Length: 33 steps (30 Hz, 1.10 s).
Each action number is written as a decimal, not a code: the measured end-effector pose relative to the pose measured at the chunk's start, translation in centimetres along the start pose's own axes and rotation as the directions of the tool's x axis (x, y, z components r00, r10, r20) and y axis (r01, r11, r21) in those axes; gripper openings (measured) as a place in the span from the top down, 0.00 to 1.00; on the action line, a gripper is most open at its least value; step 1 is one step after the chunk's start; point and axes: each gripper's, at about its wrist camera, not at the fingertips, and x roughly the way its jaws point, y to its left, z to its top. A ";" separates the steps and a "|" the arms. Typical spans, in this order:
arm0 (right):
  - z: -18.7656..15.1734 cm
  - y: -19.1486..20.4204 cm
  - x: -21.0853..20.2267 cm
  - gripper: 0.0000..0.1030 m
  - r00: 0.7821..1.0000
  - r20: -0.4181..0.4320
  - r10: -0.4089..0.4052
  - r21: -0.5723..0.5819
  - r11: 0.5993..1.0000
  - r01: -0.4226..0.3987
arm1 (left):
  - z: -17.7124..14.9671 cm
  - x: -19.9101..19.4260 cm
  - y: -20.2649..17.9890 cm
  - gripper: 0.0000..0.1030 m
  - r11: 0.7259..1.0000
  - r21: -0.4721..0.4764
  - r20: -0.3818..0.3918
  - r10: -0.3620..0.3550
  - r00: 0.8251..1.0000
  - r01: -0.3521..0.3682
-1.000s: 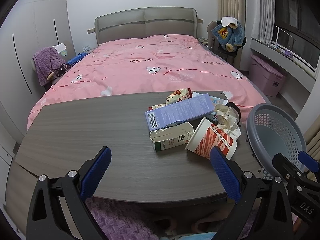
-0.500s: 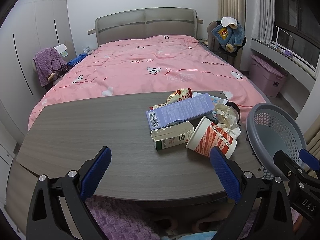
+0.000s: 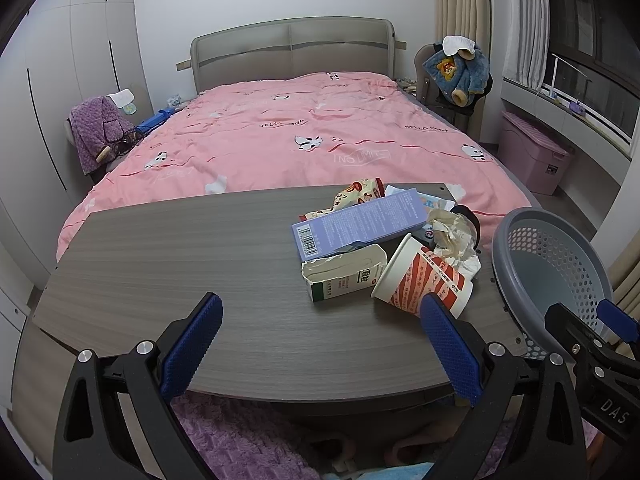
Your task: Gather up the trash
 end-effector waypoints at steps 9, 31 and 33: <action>0.0 0.0 0.0 0.06 1.000 -0.001 0.000 0.000 1.000 0.000 | 0.0 0.0 0.0 0.08 1.000 0.001 0.000 0.000 1.000 0.000; 0.0 -0.2 0.0 0.06 1.000 -0.002 0.000 0.003 1.000 0.000 | -0.1 0.0 -0.1 0.08 1.000 0.001 0.000 0.002 1.000 -0.002; 0.0 -0.3 0.0 0.06 1.000 -0.004 0.001 0.004 1.000 -0.001 | -0.1 0.0 -0.1 0.08 1.000 0.001 -0.001 0.001 1.000 -0.001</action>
